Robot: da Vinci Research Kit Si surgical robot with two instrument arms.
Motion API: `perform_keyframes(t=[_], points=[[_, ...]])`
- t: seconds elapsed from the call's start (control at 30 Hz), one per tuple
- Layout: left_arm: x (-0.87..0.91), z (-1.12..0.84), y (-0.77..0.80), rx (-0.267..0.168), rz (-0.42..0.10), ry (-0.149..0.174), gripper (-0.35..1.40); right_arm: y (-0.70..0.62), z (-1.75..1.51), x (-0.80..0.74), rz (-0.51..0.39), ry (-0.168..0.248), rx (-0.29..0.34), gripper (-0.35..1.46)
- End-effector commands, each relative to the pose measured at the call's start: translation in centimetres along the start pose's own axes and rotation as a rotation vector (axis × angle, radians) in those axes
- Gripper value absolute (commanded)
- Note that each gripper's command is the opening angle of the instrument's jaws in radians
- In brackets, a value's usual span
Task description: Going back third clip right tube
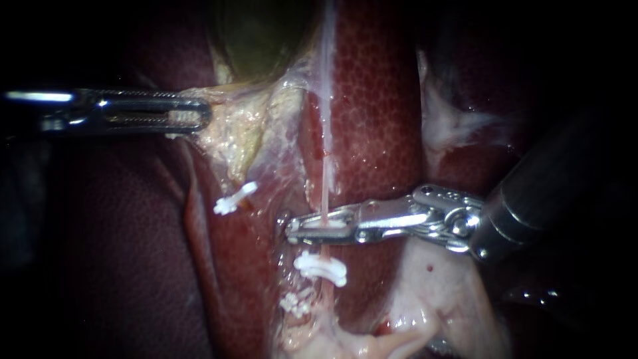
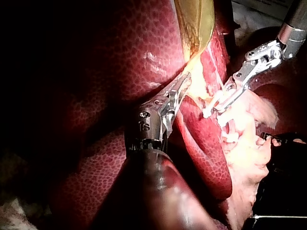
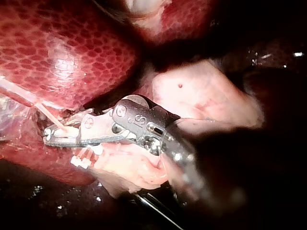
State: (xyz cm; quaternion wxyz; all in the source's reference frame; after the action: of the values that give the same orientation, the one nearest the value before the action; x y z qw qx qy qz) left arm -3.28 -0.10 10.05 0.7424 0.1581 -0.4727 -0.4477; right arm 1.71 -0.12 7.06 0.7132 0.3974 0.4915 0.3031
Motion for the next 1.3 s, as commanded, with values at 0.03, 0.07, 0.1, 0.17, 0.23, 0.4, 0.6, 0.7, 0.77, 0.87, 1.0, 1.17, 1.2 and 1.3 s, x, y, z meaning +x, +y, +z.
perform_keyframes(t=[0.03,0.07,0.1,0.17,0.23,0.4,0.6,0.7,0.77,0.87,1.0,1.17,1.2,1.3], points=[[0.0,0.0,0.0,0.0,0.0,0.0,-0.1,0.0,0.0,0.0,0.0,0.0,-0.001,-0.35],[0.0,0.0,0.0,0.0,0.0,0.0,-0.1,0.0,0.0,-0.01,0.0,0.0,-0.001,-0.35],[0.0,0.0,0.0,0.0,0.0,0.0,-0.1,0.0,0.0,-0.01,0.0,0.0,-0.001,-0.35],[0.0,0.0,0.0,0.0,0.0,0.0,-0.1,0.0,0.0,-0.01,0.0,-0.002,0.005,-0.35],[0.0,0.0,0.0,0.0,0.0,0.0,-0.1,0.0,0.01,-0.01,0.0,-0.005,0.01,-0.35],[0.0,0.0,0.0,0.0,0.0,0.0,-0.1,0.01,0.05,0.02,-0.108,0.023,0.021,0.23],[0.0,-0.01,0.0,0.001,0.0,0.0,-0.1,0.04,0.12,0.07,-0.19,0.093,-0.031,0.6],[0.0,-0.01,0.0,0.001,0.0,0.0,-0.1,0.08,0.1,0.09,-0.233,0.095,-0.052,0.6],[0.0,-0.01,0.0,0.001,0.0,0.0,-0.1,0.11,0.07,0.11,-0.254,0.097,-0.067,0.6],[0.0,-0.01,0.0,0.0,0.0,0.0,-0.1,0.15,0.02,0.12,-0.257,0.101,-0.082,0.6],[0.0,-0.01,0.0,0.0,0.0,0.0,-0.1,0.19,-0.03,0.13,-0.266,0.1,-0.084,0.6],[0.0,-0.01,0.0,0.001,0.0,0.0,-0.1,0.17,-0.12,0.14,-0.276,0.099,-0.085,0.6],[0.0,-0.01,0.0,0.001,0.001,0.0,-0.1,0.17,-0.16,0.14,-0.275,0.099,-0.083,0.6],[0.0,-0.02,0.0,0.001,0.001,0.0,-0.1,0.16,-0.28,0.15,-0.278,0.099,-0.085,0.6]])
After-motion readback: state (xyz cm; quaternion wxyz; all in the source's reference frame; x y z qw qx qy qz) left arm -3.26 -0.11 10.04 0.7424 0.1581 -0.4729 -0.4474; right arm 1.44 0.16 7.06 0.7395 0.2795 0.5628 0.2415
